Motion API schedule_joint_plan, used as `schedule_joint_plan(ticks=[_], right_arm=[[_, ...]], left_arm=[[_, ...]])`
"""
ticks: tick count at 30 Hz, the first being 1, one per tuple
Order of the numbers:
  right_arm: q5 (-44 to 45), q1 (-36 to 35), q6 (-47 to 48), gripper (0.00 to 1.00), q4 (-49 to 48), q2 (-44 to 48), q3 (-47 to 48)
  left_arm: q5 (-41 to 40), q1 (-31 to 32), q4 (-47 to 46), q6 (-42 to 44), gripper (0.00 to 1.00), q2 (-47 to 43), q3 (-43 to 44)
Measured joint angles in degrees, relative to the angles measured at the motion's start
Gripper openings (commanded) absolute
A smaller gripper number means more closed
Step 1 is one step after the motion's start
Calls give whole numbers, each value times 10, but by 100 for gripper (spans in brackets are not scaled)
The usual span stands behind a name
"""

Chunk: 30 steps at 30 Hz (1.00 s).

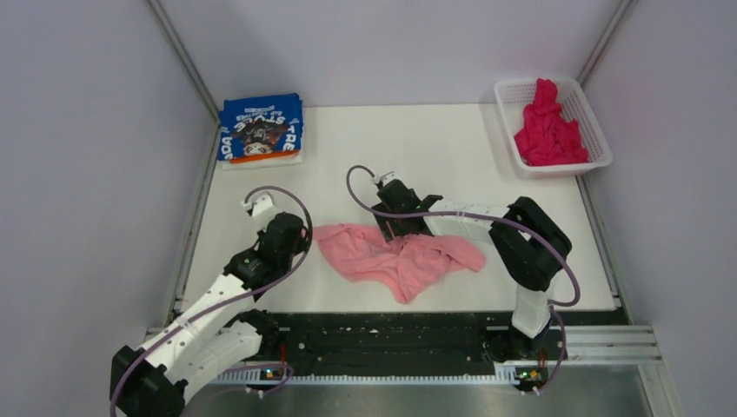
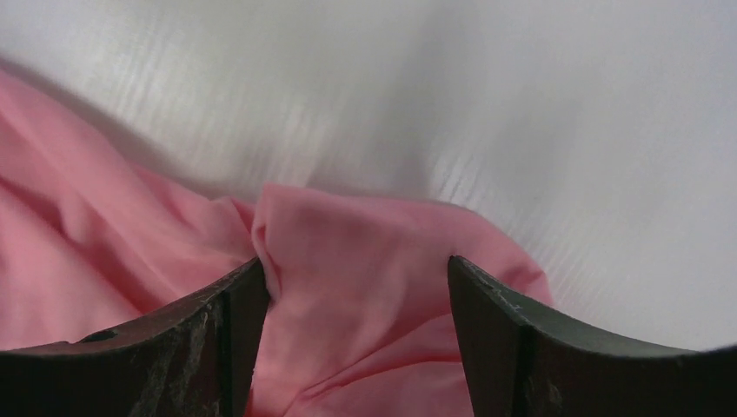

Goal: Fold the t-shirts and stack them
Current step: Flatten out the tshirt

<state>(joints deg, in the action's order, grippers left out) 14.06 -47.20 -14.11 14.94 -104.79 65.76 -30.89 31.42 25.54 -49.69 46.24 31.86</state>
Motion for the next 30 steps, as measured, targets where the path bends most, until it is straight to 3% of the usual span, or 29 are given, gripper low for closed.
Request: schedule_joint_plan(ticks=[4,11,18,24,30], right_arm=[[27,1,-5,67,13,-19,10],[48,3,-13,0,10,-38,26],[76,26,-21,0,10,9,5],[88,81,-5,0,-4,223,-31],[35,87,45,0,-9,426,14]], left_arm=[[-7,0,5,-2,0,-4,-2],[-33,0,15,-2,0,-5,-1],[-65,-1,27,4,0,5,37],[-93,-2,4,56,0,6,139],[-63,-2,-77,145,0,-34,249]])
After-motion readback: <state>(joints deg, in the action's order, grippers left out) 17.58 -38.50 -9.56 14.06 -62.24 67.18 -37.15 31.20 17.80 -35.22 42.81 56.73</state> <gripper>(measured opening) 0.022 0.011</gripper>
